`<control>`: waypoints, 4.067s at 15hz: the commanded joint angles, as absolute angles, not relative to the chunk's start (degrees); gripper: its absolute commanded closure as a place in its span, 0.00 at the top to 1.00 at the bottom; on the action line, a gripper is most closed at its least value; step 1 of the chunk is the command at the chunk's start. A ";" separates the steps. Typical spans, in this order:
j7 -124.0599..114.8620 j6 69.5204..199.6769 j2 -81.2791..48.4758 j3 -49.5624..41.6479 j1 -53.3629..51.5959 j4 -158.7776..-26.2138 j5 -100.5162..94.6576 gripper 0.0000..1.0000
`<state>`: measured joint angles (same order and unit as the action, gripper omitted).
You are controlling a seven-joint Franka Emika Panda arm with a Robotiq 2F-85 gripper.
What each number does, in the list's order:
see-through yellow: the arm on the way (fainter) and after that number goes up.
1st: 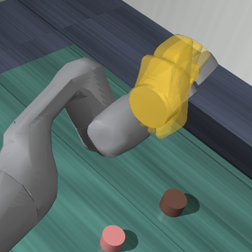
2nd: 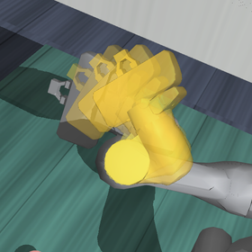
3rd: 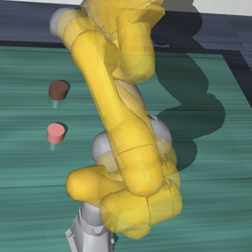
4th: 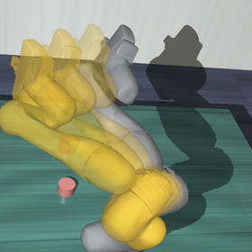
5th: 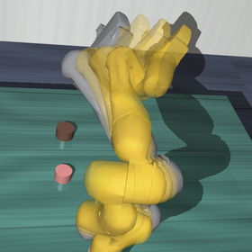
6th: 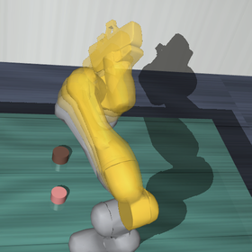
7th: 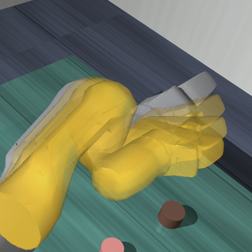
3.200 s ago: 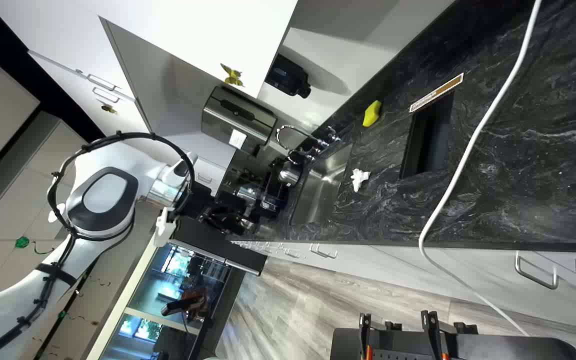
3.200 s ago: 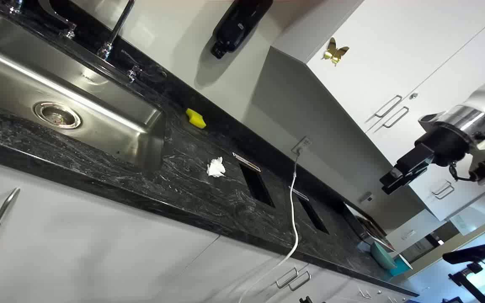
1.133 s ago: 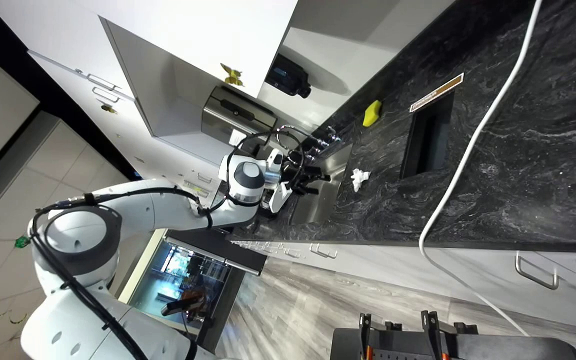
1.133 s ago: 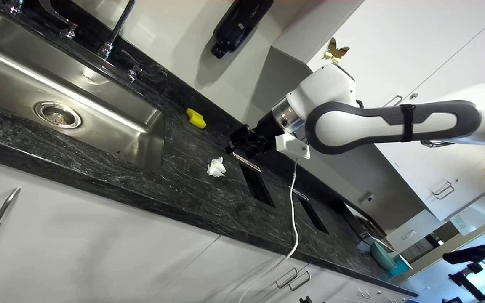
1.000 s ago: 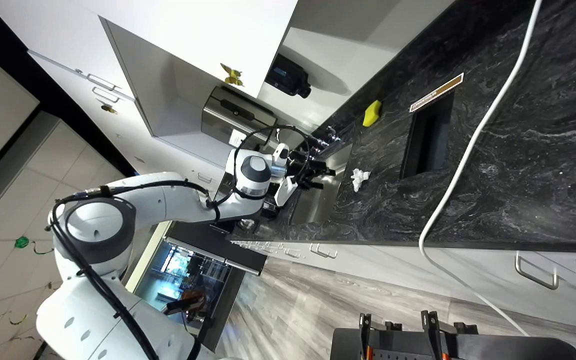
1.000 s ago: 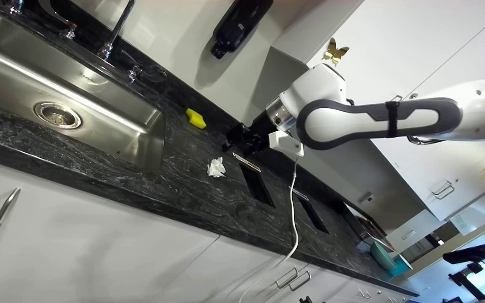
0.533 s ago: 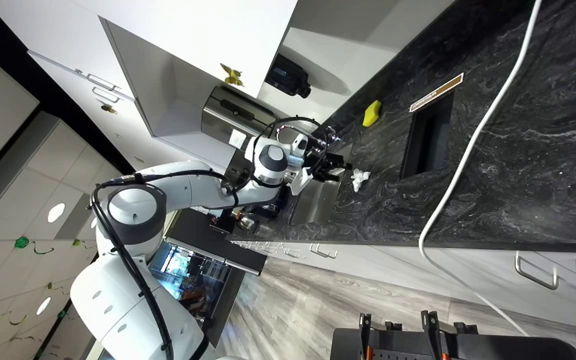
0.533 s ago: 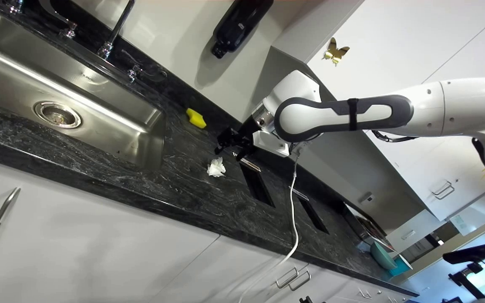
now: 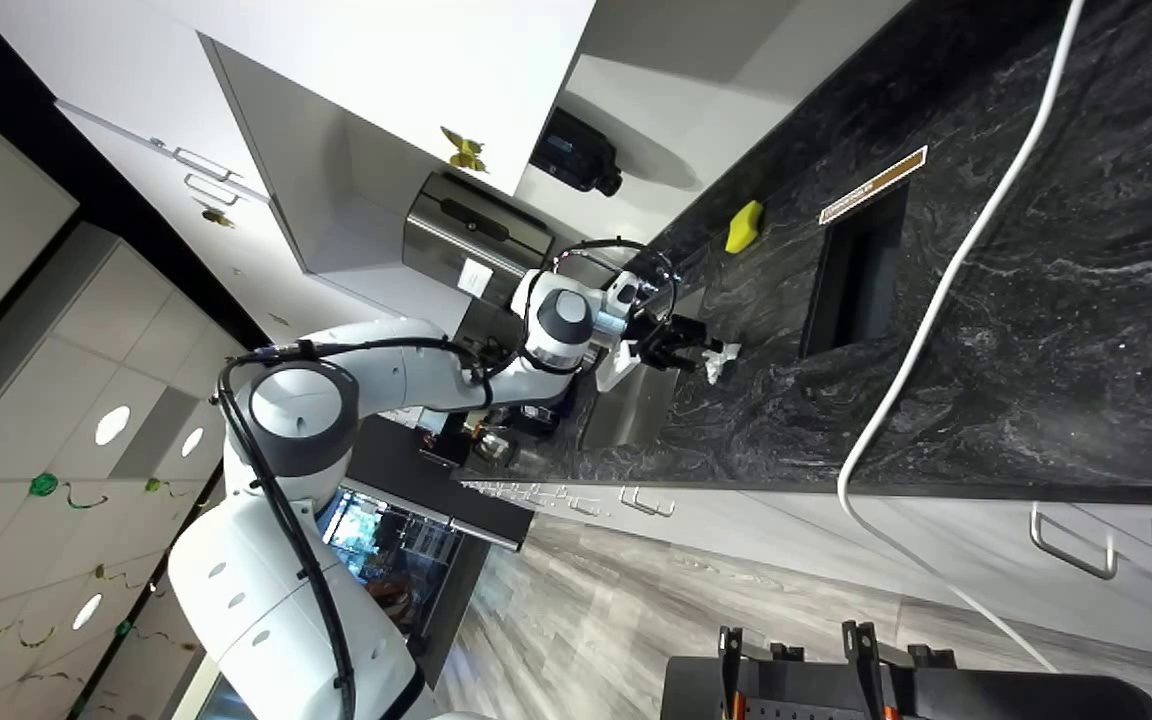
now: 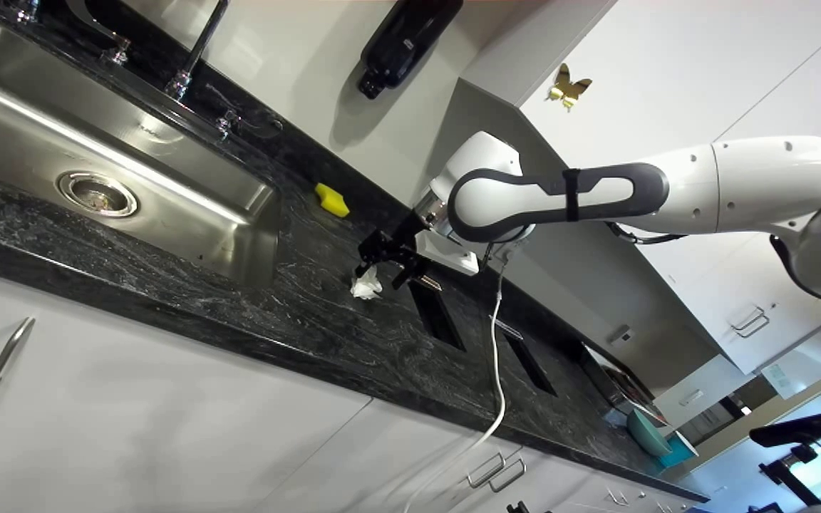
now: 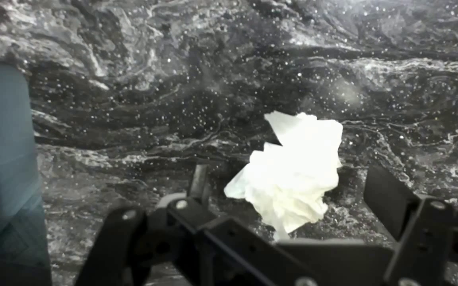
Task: Pick the piece of paper on the counter and throw it in the bin
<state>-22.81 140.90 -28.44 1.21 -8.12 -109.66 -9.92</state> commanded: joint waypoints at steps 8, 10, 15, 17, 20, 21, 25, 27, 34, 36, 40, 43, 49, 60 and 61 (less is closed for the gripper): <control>-20.77 139.78 -31.13 -0.31 -7.88 -107.54 -4.81 0.50; -20.77 139.78 -31.06 -0.38 -7.86 -107.68 -4.33 0.34; -21.23 140.33 -30.53 -0.88 -7.91 -108.37 -4.02 0.00; -21.69 140.61 -29.58 -1.33 -7.96 -109.27 -4.15 0.00; -22.40 142.50 -25.58 -2.12 -7.71 -112.96 -4.01 0.00; -23.16 143.93 -23.24 -2.89 -7.89 -115.15 -4.63 0.00; -25.13 147.85 -16.26 -6.00 -7.34 -121.01 -6.14 0.00; -25.56 148.87 -14.55 -7.69 -6.41 -122.23 -6.89 0.00; -24.35 149.59 -17.96 -10.66 -1.36 -119.43 -6.22 0.00; -24.27 149.31 -19.51 -10.69 -0.25 -118.49 -5.62 0.00; -24.53 149.35 -22.51 -10.95 0.58 -117.18 -5.19 0.00; -24.29 148.82 -23.83 -11.00 0.71 -116.27 -4.51 0.28; -24.25 148.69 -24.59 -11.34 0.67 -115.38 -4.15 0.72; -26.23 154.37 -17.94 -11.59 -1.23 -122.18 -4.50 1.00; -26.60 155.39 -16.67 -11.85 -1.70 -123.53 -5.19 1.00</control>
<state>-25.10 152.29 -21.97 -11.20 -0.43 -118.12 -5.14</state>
